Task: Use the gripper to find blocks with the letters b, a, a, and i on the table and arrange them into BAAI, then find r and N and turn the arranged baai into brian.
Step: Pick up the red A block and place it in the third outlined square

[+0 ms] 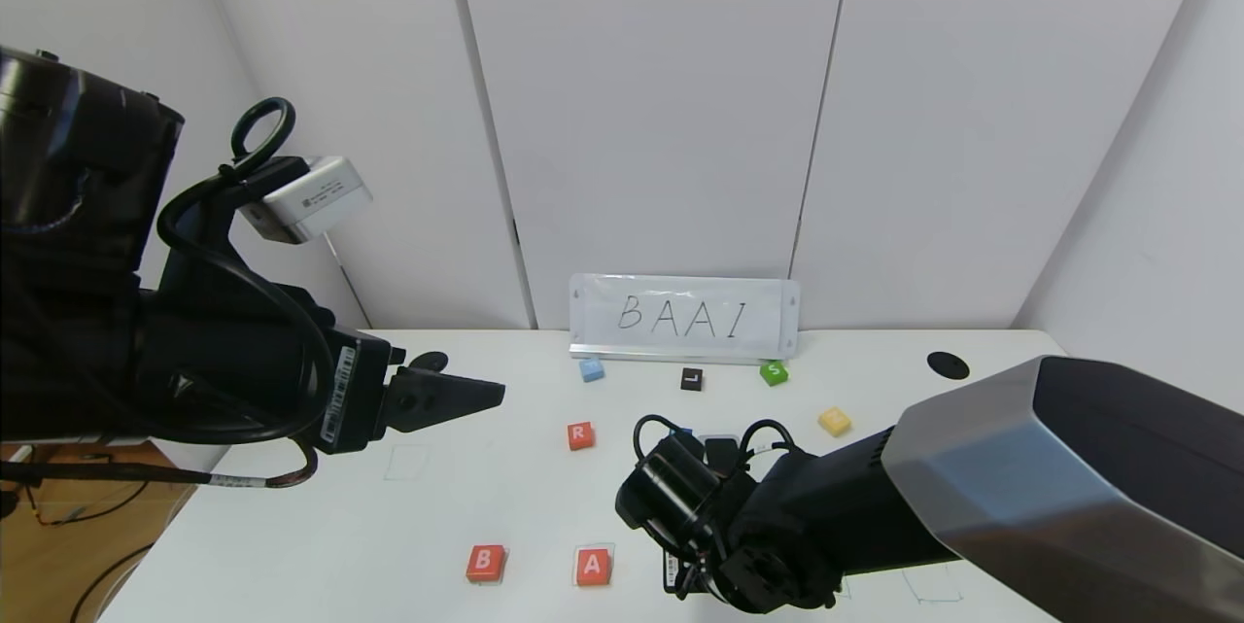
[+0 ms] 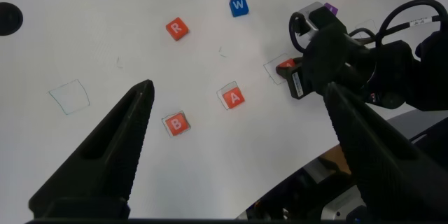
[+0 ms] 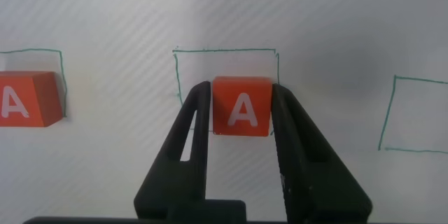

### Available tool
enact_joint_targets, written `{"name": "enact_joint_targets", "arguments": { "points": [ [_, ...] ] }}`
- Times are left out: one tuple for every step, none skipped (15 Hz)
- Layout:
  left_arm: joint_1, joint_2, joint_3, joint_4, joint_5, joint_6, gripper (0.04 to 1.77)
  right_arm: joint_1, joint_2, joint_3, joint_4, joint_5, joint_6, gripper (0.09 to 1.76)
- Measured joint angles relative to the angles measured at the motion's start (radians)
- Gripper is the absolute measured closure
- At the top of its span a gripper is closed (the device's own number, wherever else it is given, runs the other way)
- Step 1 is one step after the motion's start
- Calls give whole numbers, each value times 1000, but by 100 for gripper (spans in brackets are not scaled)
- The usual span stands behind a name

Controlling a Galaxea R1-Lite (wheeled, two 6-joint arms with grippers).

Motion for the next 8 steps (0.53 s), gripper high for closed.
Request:
{"name": "enact_joint_targets", "arguments": {
  "points": [
    [0, 0, 0, 0, 0, 0, 9, 0, 0, 0, 0, 0, 0, 104],
    [0, 0, 0, 0, 0, 0, 9, 0, 0, 0, 0, 1, 0, 94],
    [0, 1, 0, 0, 0, 0, 9, 0, -1, 0, 0, 2, 0, 84],
    [0, 1, 0, 0, -1, 0, 9, 0, -1, 0, 1, 2, 0, 76],
    [0, 1, 0, 0, 0, 0, 9, 0, -2, 0, 1, 2, 0, 68],
    [0, 2, 0, 0, 0, 0, 9, 0, -6, 0, 2, 3, 0, 61],
    [0, 2, 0, 0, -1, 0, 9, 0, -14, 1, 3, 3, 0, 56],
    [0, 3, 0, 0, -1, 0, 9, 0, -25, 3, 7, 3, -3, 51]
  ]
}}
